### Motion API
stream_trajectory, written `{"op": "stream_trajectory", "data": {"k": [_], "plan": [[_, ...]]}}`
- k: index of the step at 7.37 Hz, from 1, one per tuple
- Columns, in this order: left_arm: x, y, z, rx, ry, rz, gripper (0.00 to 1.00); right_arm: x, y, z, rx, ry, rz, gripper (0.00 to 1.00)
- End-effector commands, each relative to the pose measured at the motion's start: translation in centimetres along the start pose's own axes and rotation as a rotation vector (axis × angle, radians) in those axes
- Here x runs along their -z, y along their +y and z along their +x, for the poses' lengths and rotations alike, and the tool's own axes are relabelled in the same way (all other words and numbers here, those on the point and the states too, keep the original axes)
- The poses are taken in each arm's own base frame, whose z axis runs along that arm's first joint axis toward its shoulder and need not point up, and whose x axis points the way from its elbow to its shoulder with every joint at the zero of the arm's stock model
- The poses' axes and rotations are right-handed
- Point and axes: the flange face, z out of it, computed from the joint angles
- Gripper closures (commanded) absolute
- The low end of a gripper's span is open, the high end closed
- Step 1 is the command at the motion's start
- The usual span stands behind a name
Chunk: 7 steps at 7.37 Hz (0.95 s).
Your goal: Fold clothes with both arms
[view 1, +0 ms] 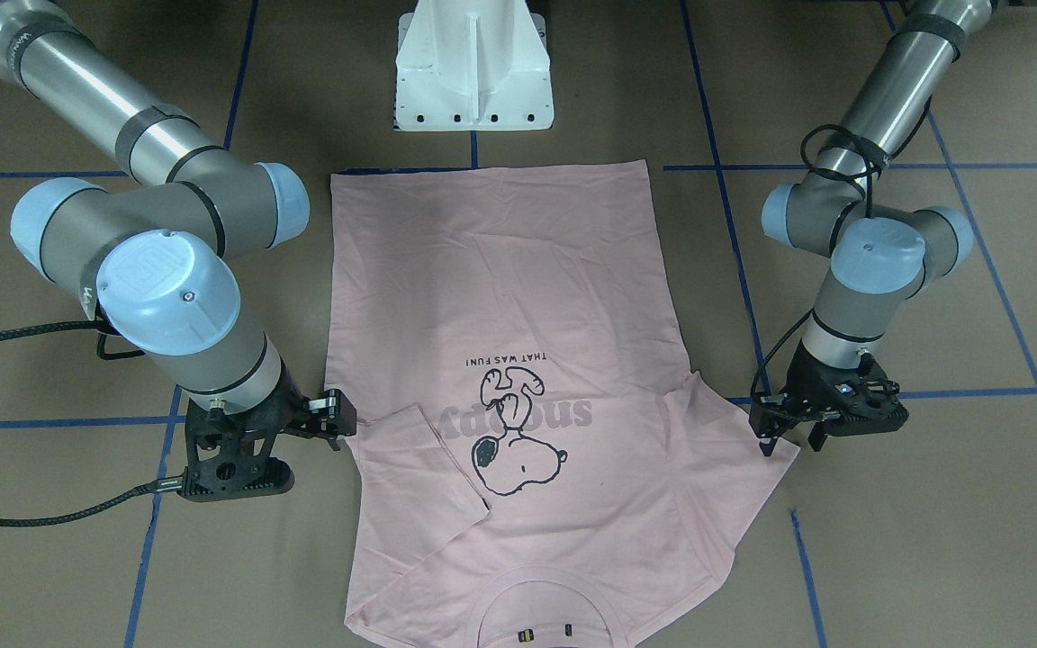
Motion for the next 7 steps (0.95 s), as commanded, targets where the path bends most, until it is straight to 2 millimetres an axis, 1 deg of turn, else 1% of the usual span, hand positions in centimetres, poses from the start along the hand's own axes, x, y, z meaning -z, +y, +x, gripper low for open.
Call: {"op": "stream_trajectory", "data": {"k": [1, 2, 3, 4, 5, 6, 7], "plan": [[0.0, 0.0, 0.0, 0.004, -0.001, 0.0, 0.86, -0.1, 0.0, 0.0, -0.001, 0.0, -0.001, 0.0], [0.0, -0.1, 0.2, 0.003, 0.002, 0.001, 1.0, -0.1, 0.0, 0.0, 0.0, 0.0, 0.001, 0.0], [0.4, -0.3, 0.4, 0.003, 0.01, 0.006, 1.0, -0.1, 0.1, -0.1, 0.002, -0.001, 0.001, 0.0], [1.6, -0.9, 1.8, 0.022, 0.035, 0.014, 1.0, -0.1, 0.1, -0.1, 0.002, -0.001, 0.001, 0.0], [3.6, -1.2, 3.9, 0.062, 0.08, 0.012, 1.0, -0.1, 0.1, -0.1, 0.0, -0.001, 0.001, 0.0], [5.4, -1.6, 6.3, 0.097, 0.091, -0.028, 1.0, -0.1, 0.1, -0.1, 0.0, -0.001, 0.001, 0.0], [6.8, -2.9, 9.9, 0.167, 0.106, -0.032, 1.0, -0.2, 0.2, -0.2, 0.001, -0.001, 0.0, 0.0]]}}
